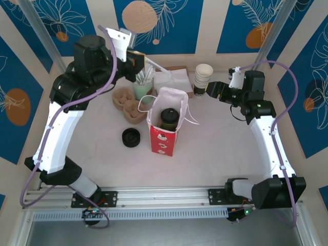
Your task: Pack the takeout coffee
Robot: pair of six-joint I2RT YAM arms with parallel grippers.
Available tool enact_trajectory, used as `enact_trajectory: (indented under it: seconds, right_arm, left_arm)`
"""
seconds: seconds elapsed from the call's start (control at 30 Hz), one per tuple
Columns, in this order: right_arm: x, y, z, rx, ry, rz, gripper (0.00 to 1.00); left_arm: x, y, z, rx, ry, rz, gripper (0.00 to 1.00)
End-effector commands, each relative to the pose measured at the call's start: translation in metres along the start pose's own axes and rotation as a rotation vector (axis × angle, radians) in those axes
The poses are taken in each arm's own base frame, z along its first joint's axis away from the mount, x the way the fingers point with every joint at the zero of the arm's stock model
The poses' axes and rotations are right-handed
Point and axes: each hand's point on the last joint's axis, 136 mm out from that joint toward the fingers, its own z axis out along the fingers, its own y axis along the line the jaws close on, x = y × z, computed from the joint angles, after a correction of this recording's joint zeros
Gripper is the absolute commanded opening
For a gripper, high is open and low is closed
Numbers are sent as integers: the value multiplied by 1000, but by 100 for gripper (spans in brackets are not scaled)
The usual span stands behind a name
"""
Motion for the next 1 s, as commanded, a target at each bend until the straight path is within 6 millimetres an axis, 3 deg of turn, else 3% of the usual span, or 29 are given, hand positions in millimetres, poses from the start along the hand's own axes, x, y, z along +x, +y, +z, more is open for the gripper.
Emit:
enact_trajectory:
  seconds: [0.0, 0.13, 0.33, 0.53, 0.73, 0.9, 0.97]
  right_arm:
    - [-12, 10, -12, -22, -50, -15, 61]
    - [-10, 9, -14, -20, -51, -9, 61]
    - [-6, 8, -16, -28, -46, 0, 61]
    - [-2, 6, -13, -30, -38, 21, 61]
    - [2, 3, -12, -26, -28, 33, 61]
    - [7, 1, -13, -22, -25, 31, 61]
    - [10, 1, -13, -30, -20, 34, 61]
  left_arm:
    - [38, -22, 1, 63, 141, 34, 8]
    - [71, -41, 4, 109, 239, 58, 8]
    - [128, -44, 15, 124, 395, 35, 8]
    - [170, -49, 25, 155, 489, 11, 8]
    - [200, -59, 34, 189, 543, -7, 6]
    - [209, -61, 33, 208, 540, 2, 6]
    - [207, -59, 31, 199, 537, 16, 15]
